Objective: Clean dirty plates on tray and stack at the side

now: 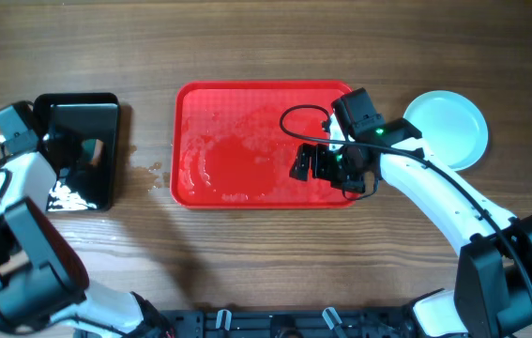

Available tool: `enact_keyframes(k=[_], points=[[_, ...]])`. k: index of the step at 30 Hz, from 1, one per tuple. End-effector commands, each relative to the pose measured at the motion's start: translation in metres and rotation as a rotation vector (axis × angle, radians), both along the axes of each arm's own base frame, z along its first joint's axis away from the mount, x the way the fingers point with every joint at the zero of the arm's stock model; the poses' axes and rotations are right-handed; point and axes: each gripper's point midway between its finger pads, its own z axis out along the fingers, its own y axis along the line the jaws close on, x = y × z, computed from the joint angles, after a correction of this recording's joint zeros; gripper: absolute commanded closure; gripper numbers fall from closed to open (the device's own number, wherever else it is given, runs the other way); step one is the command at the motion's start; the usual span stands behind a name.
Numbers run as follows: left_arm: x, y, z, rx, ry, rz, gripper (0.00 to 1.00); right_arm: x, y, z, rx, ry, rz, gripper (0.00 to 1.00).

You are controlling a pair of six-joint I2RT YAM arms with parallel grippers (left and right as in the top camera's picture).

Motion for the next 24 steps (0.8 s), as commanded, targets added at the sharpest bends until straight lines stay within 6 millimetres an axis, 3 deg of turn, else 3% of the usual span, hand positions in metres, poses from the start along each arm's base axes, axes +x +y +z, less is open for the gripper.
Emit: enact_keyframes(k=[1,3,6,15,17,24], points=[[-0.013,-0.004,-0.043,-0.02,0.113,-0.024,0.96,0.0,-0.002,-0.003,-0.017,-0.008,0.011,0.0],[-0.018,-0.004,-0.054,-0.021,0.149,-0.035,0.96,0.0,-0.002,-0.003,-0.018,-0.007,0.011,0.0],[-0.017,-0.003,-0.051,-0.022,0.142,-0.025,0.96,-0.001,-0.002,-0.003,-0.019,-0.005,0.013,0.0],[0.003,0.001,0.022,0.027,-0.045,-0.023,0.96,-0.001,-0.002,-0.003,-0.018,-0.007,0.013,0.0],[0.0,0.01,0.032,0.081,-0.048,0.005,0.96,0.0,-0.002,-0.003,-0.018,-0.009,0.013,0.0],[-0.011,0.019,0.01,0.104,0.038,0.037,0.96,0.0,-0.002,-0.003,-0.018,-0.01,0.012,0.0]])
